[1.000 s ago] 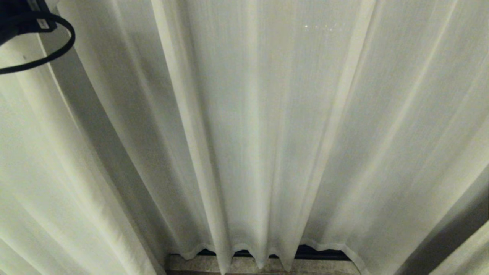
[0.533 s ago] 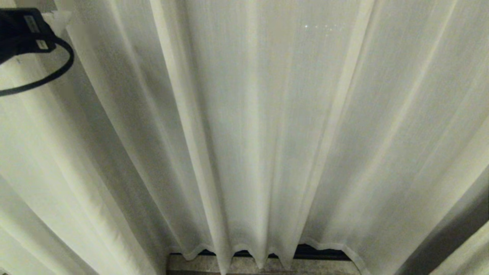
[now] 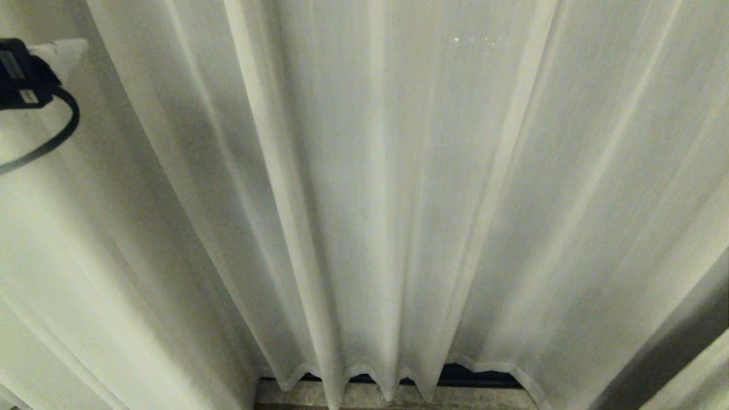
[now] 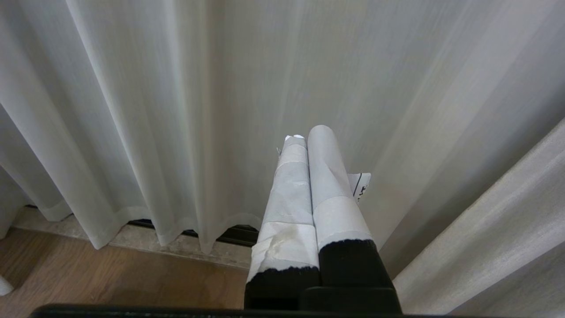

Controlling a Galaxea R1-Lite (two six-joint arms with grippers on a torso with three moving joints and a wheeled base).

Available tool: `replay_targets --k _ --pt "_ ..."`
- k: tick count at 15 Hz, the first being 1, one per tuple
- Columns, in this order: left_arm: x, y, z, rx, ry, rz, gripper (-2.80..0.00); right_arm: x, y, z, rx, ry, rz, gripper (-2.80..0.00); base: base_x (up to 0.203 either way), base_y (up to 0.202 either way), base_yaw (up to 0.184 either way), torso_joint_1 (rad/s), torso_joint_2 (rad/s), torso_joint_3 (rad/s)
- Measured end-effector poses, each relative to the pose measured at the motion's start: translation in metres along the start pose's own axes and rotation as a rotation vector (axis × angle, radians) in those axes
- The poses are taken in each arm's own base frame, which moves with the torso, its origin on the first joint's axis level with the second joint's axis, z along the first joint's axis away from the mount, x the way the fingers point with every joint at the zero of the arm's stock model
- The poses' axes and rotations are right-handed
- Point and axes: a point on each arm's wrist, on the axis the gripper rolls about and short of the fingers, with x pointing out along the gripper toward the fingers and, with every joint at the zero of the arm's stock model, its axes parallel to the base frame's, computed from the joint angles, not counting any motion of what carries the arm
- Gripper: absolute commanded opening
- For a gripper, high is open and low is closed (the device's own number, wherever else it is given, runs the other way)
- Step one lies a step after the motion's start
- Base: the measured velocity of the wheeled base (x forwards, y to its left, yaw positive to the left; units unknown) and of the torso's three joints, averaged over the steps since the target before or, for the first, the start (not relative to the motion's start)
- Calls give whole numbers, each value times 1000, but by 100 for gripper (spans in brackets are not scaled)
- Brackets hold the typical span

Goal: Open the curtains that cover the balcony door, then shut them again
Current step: Close the inner curtains on both sides

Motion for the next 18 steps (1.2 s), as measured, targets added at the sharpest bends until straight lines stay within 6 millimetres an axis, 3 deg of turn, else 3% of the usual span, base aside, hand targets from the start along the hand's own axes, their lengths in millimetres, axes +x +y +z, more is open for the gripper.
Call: replay_targets --k 18 --pt "-113 32 -17 28 88 7 0 0 0 0 0 0 0 -280 0 0 0 0 0 0"
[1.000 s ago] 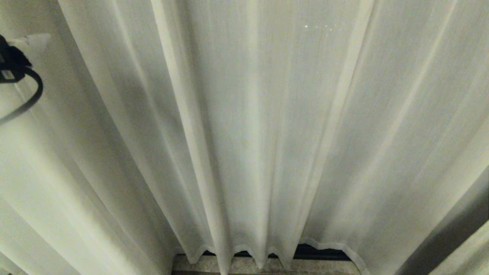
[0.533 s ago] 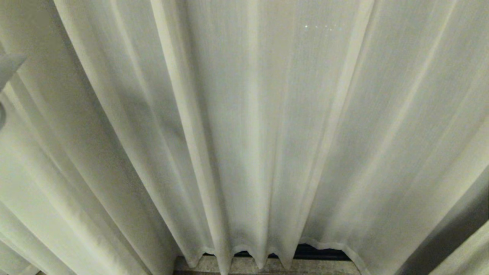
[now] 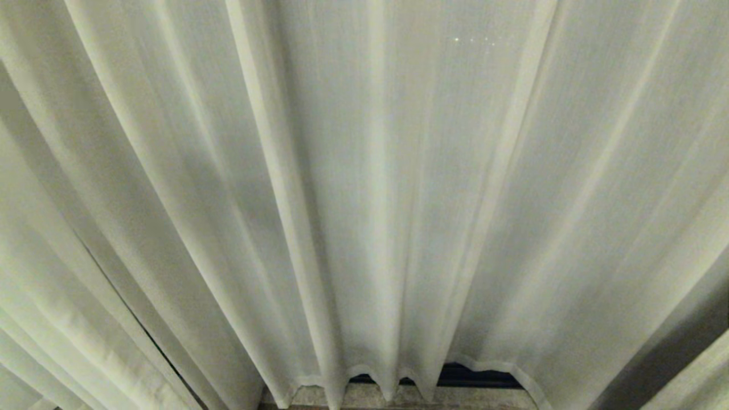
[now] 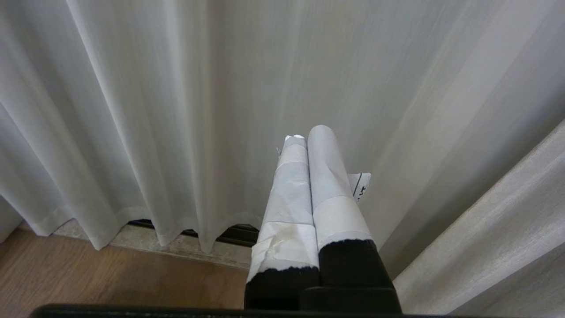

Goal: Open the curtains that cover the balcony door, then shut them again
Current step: Close the inner curtains on both sides

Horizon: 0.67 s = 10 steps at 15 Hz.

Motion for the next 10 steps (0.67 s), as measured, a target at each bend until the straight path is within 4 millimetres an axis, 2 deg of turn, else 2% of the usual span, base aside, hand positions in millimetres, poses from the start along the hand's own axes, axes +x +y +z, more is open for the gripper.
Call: replay_targets --k 1,2,10 --pt "-5 1 -3 1 5 -5 0 0 0 0 0 0 0 -280 0 0 0 0 0 0" --pt "-11 2 -5 1 6 -15 -280 0 0 0 0 0 0 -280 0 0 0 0 0 0" --pt "-32 5 -21 -2 -4 -60 -280 0 0 0 0 0 0 -280 0 0 0 0 0 0"
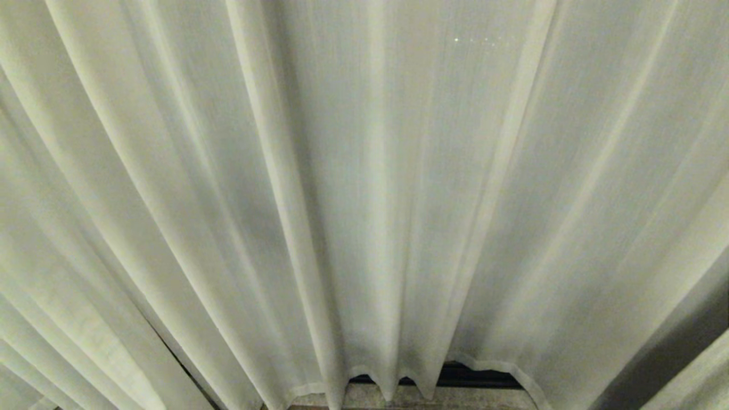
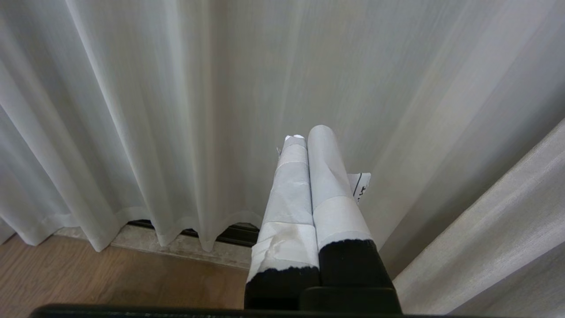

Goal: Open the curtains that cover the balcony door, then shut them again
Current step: Close the inner curtains on both sides

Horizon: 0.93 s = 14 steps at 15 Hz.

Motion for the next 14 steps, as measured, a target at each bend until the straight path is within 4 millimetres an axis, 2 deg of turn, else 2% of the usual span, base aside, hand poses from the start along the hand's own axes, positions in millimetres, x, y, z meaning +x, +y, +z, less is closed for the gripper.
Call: replay_targets --k 3,9,12,14 --pt "-11 1 -13 -1 6 -5 -280 0 0 0 0 0 0 -280 0 0 0 0 0 0" --pt "-39 2 -56 11 56 -34 -280 0 0 0 0 0 0 -280 0 0 0 0 0 0" --pt "-53 3 -66 2 14 -142 -280 0 0 0 0 0 0 -280 0 0 0 0 0 0" --pt "-64 2 -80 5 6 -215 -280 0 0 0 0 0 0 -280 0 0 0 0 0 0"
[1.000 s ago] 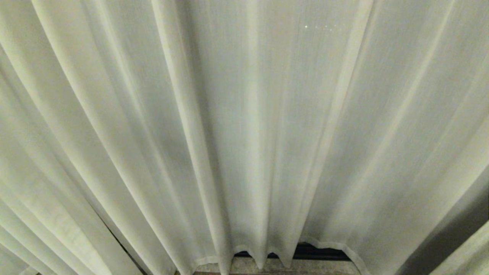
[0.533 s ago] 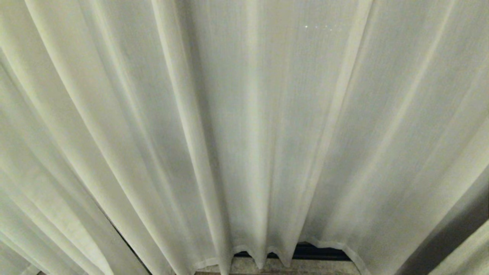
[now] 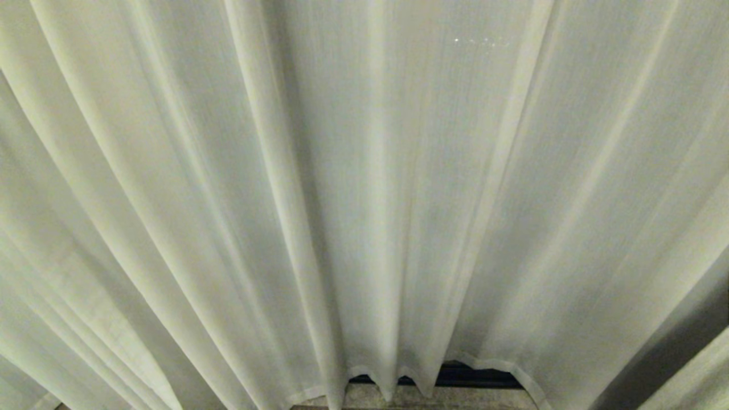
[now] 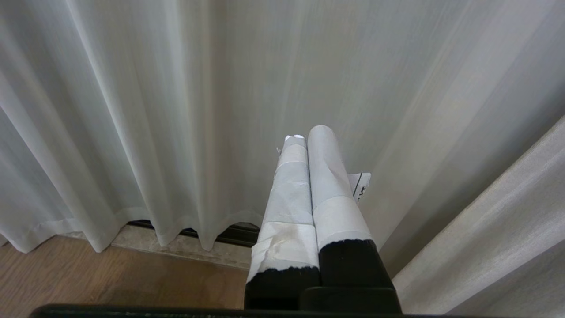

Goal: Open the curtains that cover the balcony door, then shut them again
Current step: Close the inner curtains on both sides

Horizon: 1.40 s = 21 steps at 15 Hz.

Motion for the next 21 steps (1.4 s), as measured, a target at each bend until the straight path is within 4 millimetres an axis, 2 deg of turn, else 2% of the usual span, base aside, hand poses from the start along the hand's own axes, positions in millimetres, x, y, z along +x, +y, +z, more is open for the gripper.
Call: replay_targets --k 4,8,11,14,17,21 --pt "-4 -3 -22 -43 17 -29 -280 0 0 0 0 1 -1 -280 0 0 0 0 0 0" --pt "1 -8 -62 -98 106 -36 -280 0 0 0 0 0 0 -280 0 0 0 0 0 0" --pt "0 -12 -90 -100 147 51 -280 0 0 0 0 0 0 -280 0 0 0 0 0 0" --pt "-8 -13 -103 -122 187 66 -280 0 0 0 0 0 0 -280 0 0 0 0 0 0" --pt "-20 -15 -113 -145 154 59 -280 0 0 0 0 0 0 -280 0 0 0 0 0 0" --pt "-25 -15 -115 -138 104 55 -280 0 0 0 0 0 0 -280 0 0 0 0 0 0"
